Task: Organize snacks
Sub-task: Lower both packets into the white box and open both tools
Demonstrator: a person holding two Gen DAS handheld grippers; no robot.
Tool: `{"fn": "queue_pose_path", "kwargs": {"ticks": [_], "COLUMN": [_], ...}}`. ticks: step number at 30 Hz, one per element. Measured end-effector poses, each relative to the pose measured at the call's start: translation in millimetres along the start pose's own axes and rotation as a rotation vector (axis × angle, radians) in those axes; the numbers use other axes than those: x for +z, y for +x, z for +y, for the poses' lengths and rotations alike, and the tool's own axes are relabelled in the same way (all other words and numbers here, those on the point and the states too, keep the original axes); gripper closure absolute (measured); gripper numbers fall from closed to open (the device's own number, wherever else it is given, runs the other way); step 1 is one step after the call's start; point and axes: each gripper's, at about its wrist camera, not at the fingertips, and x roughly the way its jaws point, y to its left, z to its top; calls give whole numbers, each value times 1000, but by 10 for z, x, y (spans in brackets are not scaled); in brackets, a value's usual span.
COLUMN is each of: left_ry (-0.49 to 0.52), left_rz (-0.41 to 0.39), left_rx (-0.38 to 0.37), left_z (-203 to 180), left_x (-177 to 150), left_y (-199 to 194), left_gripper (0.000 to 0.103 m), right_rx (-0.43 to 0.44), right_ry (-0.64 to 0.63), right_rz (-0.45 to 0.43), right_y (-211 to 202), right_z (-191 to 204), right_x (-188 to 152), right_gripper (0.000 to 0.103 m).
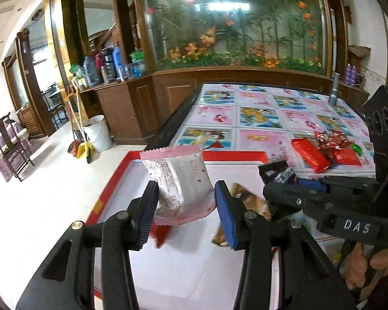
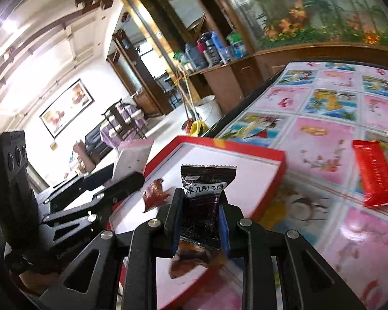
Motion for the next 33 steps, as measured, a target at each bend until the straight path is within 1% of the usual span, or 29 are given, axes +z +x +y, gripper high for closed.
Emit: {"fn": "queue_pose_path", "kwargs": {"ticks": [4,9,14,20,26,33], "left_ry": [-1,-19,-14,-7,-18,-47], "left_rz": [2,19,17,8,-6,-22], "left_rx": [38,53,82,121,140,145], "left_z": [86,192,231,242,288,390], "left_x": [-63,-120,-142,-146,-158,-163], "left_y": [28,83,102,104,69,23], "left_gripper": [60,60,60,60,60,59], "right_rx": [-6,-12,-12,-9,-4,-4], "right_ry": [-6,-17,-27,-34,-17,-15], "right_rz": [41,71,54,24,4,-8], "right_y": [141,230,190,121,51,30], "right_z": [80,148,202,183,140,111], "right_x": [-54,-134,-128,-68,-39,2], "right_gripper": [78,76,76,72,71,71]}}
